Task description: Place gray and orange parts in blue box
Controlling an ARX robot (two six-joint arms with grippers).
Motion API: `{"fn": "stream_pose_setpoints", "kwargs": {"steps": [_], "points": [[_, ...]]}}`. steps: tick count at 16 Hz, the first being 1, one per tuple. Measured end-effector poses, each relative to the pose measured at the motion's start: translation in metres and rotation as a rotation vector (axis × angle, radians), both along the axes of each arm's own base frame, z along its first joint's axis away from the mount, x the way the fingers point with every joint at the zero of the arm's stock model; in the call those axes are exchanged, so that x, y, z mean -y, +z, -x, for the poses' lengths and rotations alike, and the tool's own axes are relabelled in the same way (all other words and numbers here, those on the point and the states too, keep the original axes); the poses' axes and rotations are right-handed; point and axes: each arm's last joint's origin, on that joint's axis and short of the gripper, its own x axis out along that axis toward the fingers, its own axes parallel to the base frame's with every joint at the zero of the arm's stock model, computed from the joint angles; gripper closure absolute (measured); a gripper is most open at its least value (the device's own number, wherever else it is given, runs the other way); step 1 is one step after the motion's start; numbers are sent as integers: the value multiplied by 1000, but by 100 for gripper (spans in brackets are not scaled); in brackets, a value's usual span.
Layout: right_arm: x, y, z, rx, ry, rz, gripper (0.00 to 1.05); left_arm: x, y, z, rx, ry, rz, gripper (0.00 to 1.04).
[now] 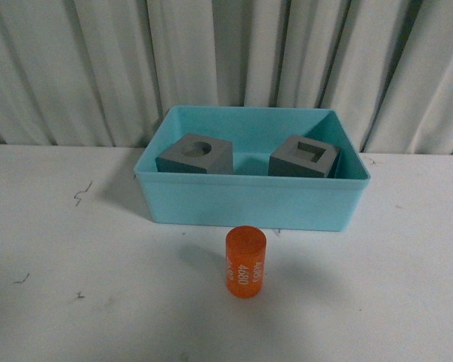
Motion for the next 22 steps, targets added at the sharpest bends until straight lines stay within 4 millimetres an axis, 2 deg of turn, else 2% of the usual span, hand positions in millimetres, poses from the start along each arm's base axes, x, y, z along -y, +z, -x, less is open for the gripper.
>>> {"fn": "stream_pose_setpoints", "kwargs": {"steps": [2, 5, 9, 13, 17, 22], "points": [[-32, -4, -21, 44, 194, 74, 6, 0, 0, 0, 0, 0, 0, 7], [-73, -19, -52, 62, 261, 117, 6, 0, 0, 0, 0, 0, 0, 7], [-119, -34, -78, 54, 309, 127, 6, 0, 0, 0, 0, 0, 0, 7], [-144, -55, -101, 7, 301, 144, 6, 0, 0, 0, 0, 0, 0, 7], [-167, -66, -114, -6, 312, 139, 6, 0, 0, 0, 0, 0, 0, 7], [-177, -86, -124, -41, 300, 149, 6, 0, 0, 0, 0, 0, 0, 7]]}}
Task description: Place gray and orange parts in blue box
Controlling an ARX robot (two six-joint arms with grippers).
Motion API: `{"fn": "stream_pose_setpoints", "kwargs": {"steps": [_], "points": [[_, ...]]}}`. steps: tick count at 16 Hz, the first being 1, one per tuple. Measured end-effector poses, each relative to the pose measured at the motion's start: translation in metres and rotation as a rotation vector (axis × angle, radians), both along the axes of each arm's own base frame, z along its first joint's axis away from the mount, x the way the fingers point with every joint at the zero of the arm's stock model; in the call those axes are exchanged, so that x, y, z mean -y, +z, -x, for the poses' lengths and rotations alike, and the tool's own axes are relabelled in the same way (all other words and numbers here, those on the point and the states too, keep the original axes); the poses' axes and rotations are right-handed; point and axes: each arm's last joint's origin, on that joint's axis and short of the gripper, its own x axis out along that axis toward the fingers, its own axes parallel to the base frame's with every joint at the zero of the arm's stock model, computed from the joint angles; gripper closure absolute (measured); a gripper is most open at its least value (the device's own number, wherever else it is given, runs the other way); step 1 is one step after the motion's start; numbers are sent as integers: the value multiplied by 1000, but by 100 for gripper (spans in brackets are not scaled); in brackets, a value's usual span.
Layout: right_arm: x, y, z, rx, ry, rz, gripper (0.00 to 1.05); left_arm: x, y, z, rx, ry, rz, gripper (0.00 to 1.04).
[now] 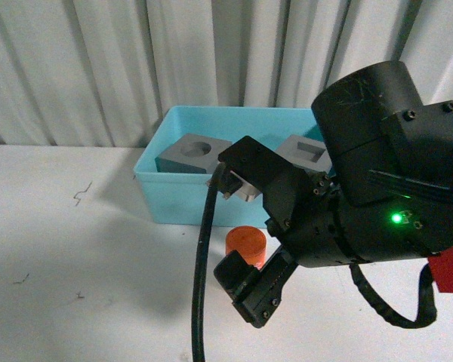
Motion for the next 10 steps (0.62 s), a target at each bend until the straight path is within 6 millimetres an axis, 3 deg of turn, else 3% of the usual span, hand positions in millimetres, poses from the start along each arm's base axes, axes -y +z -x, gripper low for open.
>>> {"fn": "stream_pose_setpoints", "kwargs": {"steps": [10], "points": [[-11, -8, -11, -8, -9, -9, 8, 0, 0, 0, 0, 0, 0, 7]]}}
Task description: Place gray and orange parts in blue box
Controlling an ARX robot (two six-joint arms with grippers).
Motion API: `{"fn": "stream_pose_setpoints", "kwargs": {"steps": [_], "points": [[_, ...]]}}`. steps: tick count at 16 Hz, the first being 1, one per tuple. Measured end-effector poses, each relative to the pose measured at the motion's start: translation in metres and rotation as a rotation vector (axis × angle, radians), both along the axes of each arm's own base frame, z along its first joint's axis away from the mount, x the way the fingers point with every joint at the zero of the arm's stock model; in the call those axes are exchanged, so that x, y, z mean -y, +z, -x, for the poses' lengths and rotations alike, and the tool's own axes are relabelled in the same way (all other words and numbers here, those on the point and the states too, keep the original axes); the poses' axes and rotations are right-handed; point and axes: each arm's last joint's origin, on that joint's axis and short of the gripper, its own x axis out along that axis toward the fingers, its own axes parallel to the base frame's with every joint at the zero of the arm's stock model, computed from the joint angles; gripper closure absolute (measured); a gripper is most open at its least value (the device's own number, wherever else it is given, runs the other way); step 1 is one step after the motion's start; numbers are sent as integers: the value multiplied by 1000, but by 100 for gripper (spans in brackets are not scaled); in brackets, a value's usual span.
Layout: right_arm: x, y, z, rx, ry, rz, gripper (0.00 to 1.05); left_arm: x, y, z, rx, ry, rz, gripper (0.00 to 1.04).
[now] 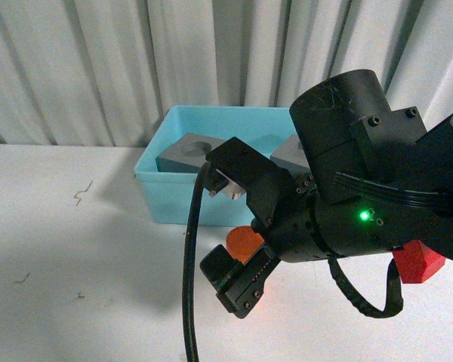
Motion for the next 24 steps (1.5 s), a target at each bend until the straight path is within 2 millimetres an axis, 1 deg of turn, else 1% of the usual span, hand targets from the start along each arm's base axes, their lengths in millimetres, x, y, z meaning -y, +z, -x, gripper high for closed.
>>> {"fn": "stream_pose_setpoints", "kwargs": {"steps": [1, 2, 3, 4, 6, 8, 9, 11, 13, 14, 15, 16, 17, 18, 19, 21, 22, 23, 24], "points": [[0, 0, 0, -3, -1, 0, 18, 0, 0, 0, 0, 0, 0, 7], [0, 0, 0, -3, -5, -2, 33, 0, 0, 0, 0, 0, 0, 7], [0, 0, 0, -3, -5, -3, 50, 0, 0, 0, 0, 0, 0, 7], [0, 0, 0, -3, -5, -4, 56, 0, 0, 0, 0, 0, 0, 7], [3, 0, -1, -13, -18, -15, 57, 0, 0, 0, 0, 0, 0, 7], [7, 3, 3, -26, -43, -34, 57, 0, 0, 0, 0, 0, 0, 7], [13, 11, 7, -26, -61, -72, 57, 0, 0, 0, 0, 0, 0, 7], [28, 53, 12, 35, -106, -230, 57, 0, 0, 0, 0, 0, 0, 7], [47, 103, 10, 137, -169, -380, 57, 0, 0, 0, 0, 0, 0, 7], [61, 131, 4, 204, -228, -433, 57, 0, 0, 0, 0, 0, 0, 7], [77, 153, -9, 283, -300, -473, 57, 0, 0, 0, 0, 0, 0, 7], [89, 158, -24, 312, -368, -468, 57, 0, 0, 0, 0, 0, 0, 7], [94, 150, -39, 297, -407, -463, 57, 0, 0, 0, 0, 0, 0, 7], [90, 134, -55, 255, -438, -439, 57, 0, 0, 0, 0, 0, 0, 7], [79, 125, -66, 237, -437, -442, 57, 0, 0, 0, 0, 0, 0, 7], [50, 124, -84, 219, -407, -452, 57, 0, 0, 0, 0, 0, 0, 7], [37, 125, -90, 226, -402, -459, 57, 0, 0, 0, 0, 0, 0, 7], [26, 121, -95, 219, -401, -462, 57, 0, 0, 0, 0, 0, 0, 7], [18, 110, -98, 198, -410, -451, 57, 0, 0, 0, 0, 0, 0, 7]]}}
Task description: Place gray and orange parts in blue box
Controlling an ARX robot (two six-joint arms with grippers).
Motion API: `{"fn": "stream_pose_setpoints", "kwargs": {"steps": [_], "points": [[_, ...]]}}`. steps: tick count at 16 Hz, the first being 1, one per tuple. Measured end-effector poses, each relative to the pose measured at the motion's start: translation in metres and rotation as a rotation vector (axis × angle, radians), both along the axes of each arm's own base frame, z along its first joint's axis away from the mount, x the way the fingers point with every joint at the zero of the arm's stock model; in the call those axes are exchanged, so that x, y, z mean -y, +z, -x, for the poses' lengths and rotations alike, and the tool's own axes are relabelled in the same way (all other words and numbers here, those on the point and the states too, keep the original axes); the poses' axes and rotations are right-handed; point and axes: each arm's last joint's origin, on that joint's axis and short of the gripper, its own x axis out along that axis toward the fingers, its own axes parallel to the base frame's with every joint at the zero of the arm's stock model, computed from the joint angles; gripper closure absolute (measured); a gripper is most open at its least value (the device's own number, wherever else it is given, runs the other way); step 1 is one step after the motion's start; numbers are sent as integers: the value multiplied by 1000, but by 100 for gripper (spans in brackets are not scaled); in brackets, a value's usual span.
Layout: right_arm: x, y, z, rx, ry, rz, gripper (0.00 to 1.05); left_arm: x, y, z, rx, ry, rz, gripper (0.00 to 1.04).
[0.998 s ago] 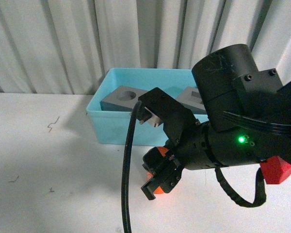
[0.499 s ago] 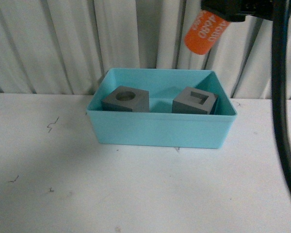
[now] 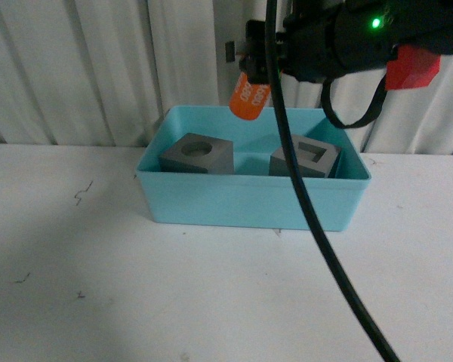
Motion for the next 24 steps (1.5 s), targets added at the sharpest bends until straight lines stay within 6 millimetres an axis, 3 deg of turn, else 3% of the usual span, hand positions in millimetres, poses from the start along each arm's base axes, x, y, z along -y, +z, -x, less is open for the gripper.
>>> {"fn": "stream_pose_setpoints", "kwargs": {"steps": [4, 11, 18, 19, 23, 24], "points": [[-12, -42, -8, -108, -20, 41, 57, 0, 0, 0, 0, 0, 0, 7], [-26, -77, -21, -186, -30, 106, 57, 0, 0, 0, 0, 0, 0, 7], [-32, -89, -29, -202, -40, 139, 57, 0, 0, 0, 0, 0, 0, 7], [-32, -91, -29, -205, -38, 144, 51, 0, 0, 0, 0, 0, 0, 7], [-31, -95, -26, -184, -34, 134, 5, 0, 0, 0, 0, 0, 0, 7], [-29, -96, -22, -183, -36, 126, 6, 0, 0, 0, 0, 0, 0, 7]]}}
